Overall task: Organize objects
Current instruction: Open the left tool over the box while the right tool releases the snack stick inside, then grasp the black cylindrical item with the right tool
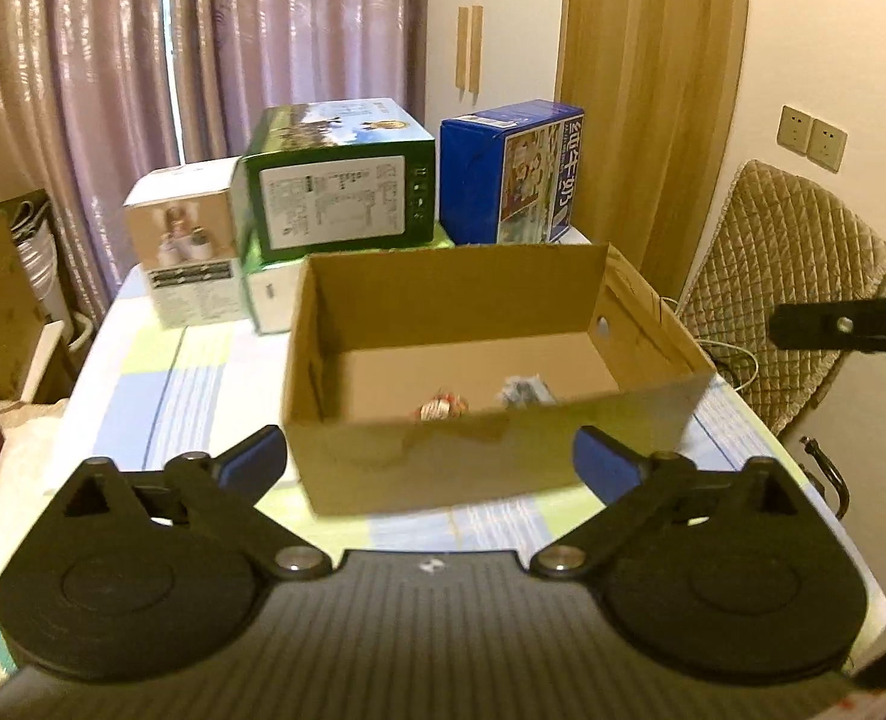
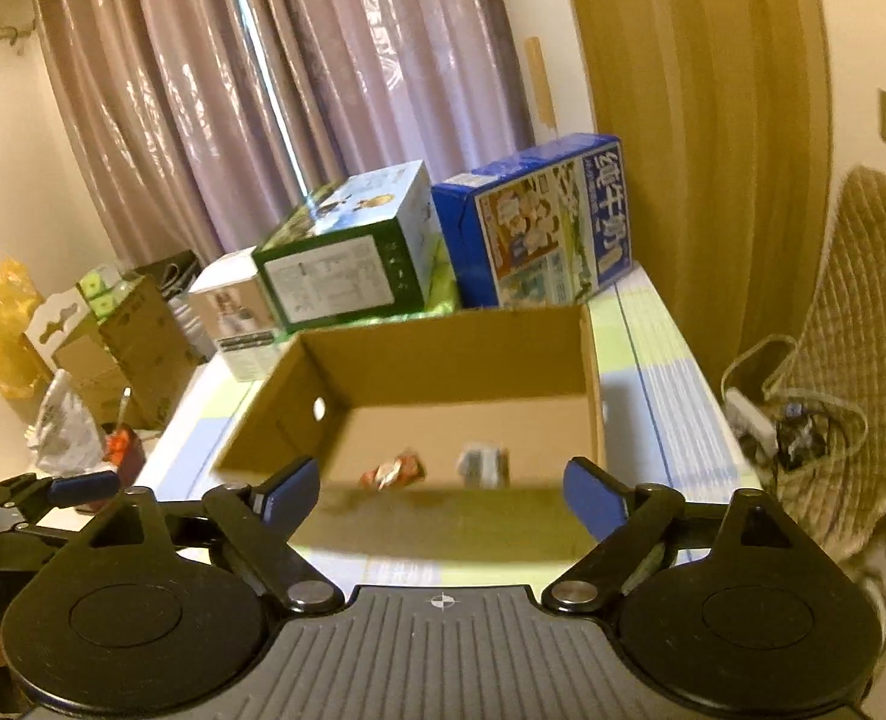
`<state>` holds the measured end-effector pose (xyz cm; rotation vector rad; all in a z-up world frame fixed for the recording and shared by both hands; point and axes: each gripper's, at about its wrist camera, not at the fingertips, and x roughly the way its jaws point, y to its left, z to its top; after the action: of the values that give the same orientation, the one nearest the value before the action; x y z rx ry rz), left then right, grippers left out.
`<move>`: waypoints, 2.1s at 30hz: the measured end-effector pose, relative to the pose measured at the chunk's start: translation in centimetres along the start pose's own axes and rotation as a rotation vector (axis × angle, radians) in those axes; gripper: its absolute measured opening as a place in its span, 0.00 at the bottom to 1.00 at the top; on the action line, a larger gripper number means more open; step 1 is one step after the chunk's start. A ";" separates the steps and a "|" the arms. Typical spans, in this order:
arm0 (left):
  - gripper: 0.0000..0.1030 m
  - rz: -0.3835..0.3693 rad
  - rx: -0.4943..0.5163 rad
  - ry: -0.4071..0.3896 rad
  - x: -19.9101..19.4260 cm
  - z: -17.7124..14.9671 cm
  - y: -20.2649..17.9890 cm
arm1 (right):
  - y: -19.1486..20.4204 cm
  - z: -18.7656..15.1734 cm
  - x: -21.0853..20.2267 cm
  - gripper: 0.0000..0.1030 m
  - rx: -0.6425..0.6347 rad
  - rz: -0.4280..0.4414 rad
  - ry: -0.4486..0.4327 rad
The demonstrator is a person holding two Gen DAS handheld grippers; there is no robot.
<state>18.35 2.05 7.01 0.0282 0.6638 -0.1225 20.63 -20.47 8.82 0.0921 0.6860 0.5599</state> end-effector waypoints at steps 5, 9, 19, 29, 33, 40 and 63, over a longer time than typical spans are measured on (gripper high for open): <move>0.99 0.030 0.012 0.004 -3.7 -3.8 -0.1 | 0.1 -5.3 -3.2 0.88 0.039 -0.025 0.017; 0.99 0.040 0.021 0.024 -5.4 -6.7 -0.1 | 0.2 -9.6 -4.4 0.88 0.049 -0.032 0.061; 0.99 0.002 -0.027 0.098 -7.1 -12.5 0.1 | 0.8 -16.5 -4.7 0.88 0.056 -0.066 0.171; 0.95 -0.052 0.084 0.146 -4.9 -14.2 -1.7 | 0.4 -18.2 -2.8 0.60 0.036 -0.090 0.228; 0.88 -0.095 0.155 0.175 -3.2 -14.8 -2.4 | -0.1 -18.6 -1.5 0.59 0.045 -0.088 0.255; 0.87 -0.141 0.261 0.185 0.1 -15.1 -3.0 | -0.5 -19.7 1.2 0.56 0.048 -0.087 0.300; 0.85 -0.188 0.343 0.280 6.8 -16.1 -2.5 | 0.7 -20.8 6.6 0.18 -0.116 -0.120 0.317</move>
<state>13.46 -0.09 -9.79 0.3179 0.9188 -0.4182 11.52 -18.52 -10.91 -0.1488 0.9583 0.5017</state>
